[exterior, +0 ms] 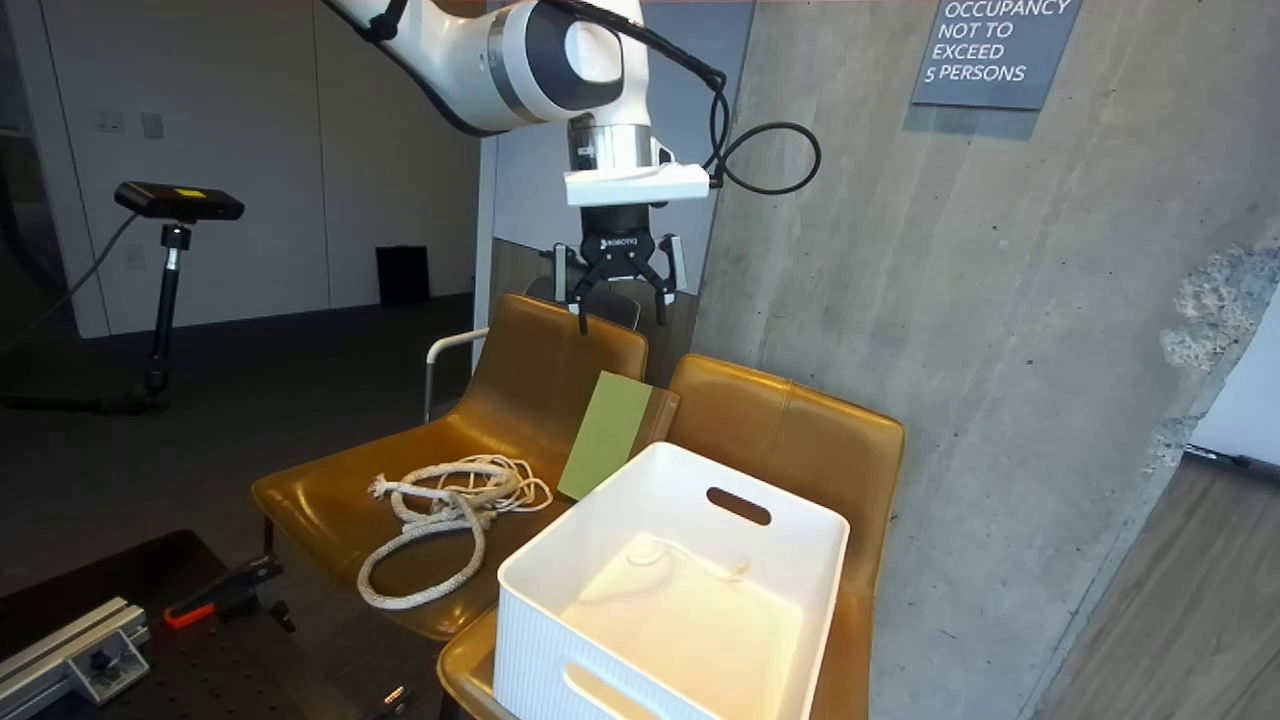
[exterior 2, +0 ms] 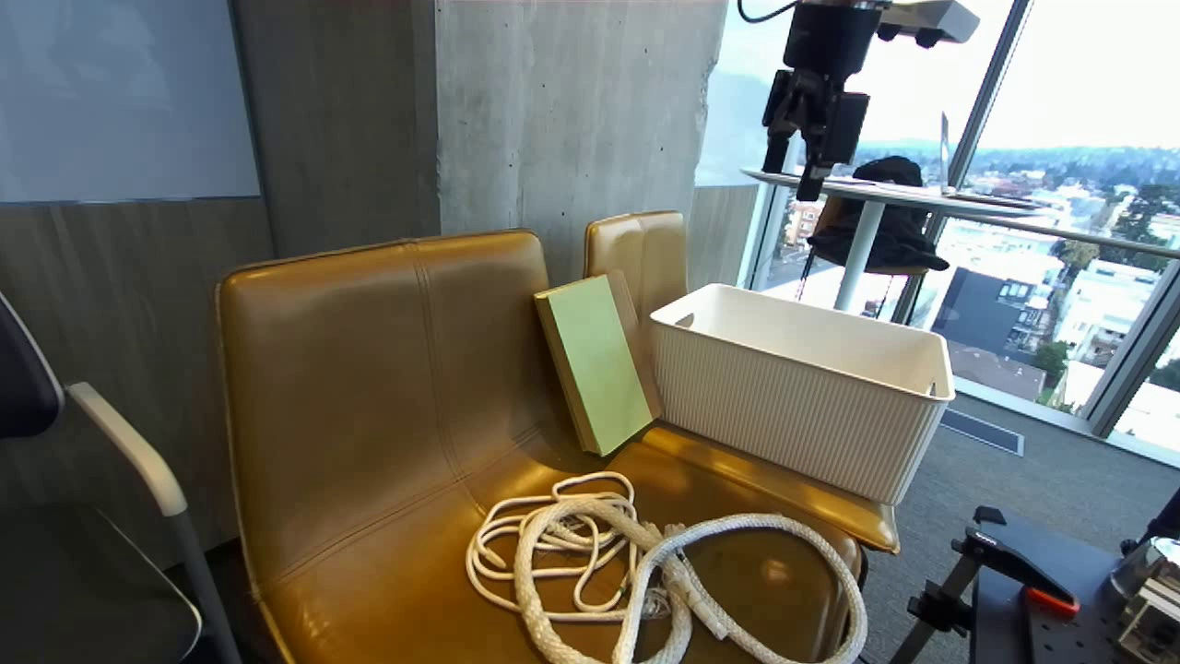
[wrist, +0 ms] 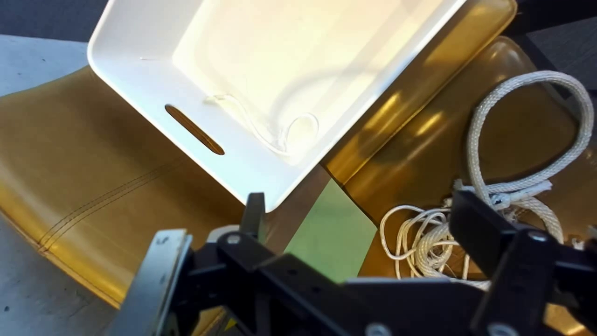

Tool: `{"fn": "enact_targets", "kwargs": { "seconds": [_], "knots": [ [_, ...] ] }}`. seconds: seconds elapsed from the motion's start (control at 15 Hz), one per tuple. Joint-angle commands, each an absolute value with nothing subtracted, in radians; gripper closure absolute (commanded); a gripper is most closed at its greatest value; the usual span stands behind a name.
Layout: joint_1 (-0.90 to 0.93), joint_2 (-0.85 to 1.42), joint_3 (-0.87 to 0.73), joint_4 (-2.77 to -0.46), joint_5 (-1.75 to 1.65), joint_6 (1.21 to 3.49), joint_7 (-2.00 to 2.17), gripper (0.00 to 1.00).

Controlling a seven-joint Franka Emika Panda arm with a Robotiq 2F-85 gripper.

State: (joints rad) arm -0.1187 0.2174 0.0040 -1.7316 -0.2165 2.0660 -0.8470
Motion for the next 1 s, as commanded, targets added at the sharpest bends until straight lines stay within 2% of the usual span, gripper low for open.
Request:
{"fn": "enact_targets", "kwargs": {
  "seconds": [0.0, 0.6, 0.93],
  "knots": [
    [-0.114, 0.224, -0.013, -1.719, -0.219, 2.062, -0.855, 0.0],
    [-0.115, 0.339, -0.06, -1.676, -0.262, 2.091, -0.758, 0.0],
    [-0.1, 0.398, -0.073, -1.69, -0.35, 2.19, -0.603, 0.0]
  ]
}}
